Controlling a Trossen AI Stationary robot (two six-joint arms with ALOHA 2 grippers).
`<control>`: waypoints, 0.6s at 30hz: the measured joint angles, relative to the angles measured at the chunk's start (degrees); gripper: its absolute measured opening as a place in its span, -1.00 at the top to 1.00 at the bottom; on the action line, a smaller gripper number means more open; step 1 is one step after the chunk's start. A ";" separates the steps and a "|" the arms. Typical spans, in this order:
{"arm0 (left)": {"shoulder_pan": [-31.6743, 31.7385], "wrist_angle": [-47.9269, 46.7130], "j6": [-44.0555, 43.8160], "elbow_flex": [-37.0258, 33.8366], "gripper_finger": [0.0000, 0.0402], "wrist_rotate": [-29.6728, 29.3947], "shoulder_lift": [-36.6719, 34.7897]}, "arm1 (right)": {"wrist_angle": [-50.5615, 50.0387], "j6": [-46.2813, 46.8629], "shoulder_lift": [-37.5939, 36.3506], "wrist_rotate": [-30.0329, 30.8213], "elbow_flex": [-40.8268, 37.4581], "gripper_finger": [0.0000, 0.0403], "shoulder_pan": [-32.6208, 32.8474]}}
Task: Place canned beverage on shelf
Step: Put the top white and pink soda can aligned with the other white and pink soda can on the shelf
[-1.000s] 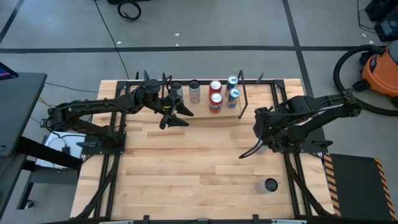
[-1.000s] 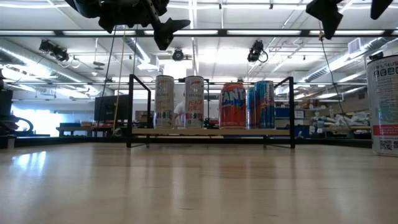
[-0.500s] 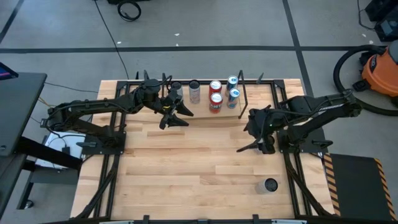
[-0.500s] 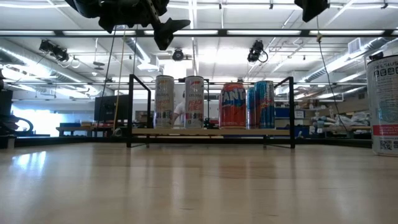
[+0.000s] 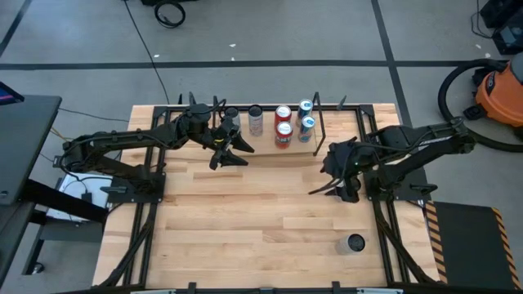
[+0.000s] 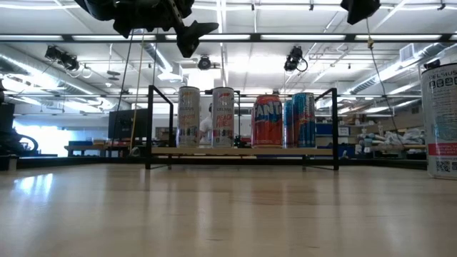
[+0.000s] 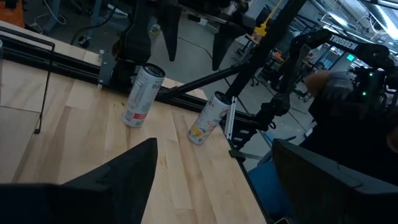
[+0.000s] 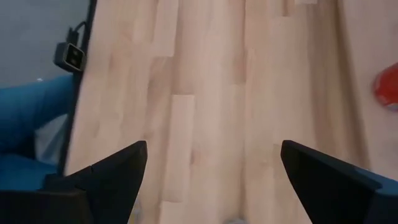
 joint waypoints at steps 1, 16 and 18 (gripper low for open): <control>0.00 0.00 0.00 0.00 -0.57 0.00 0.00 | 0.01 0.76 0.00 -0.56 0.00 -0.89 0.00; 0.00 -0.02 -0.07 0.00 -0.57 0.01 0.00 | -26.36 2.79 -0.04 -0.57 0.00 -0.89 0.44; 0.00 -0.04 -0.07 0.00 -0.57 0.02 0.00 | -27.58 2.71 -0.04 0.28 0.00 -0.89 0.46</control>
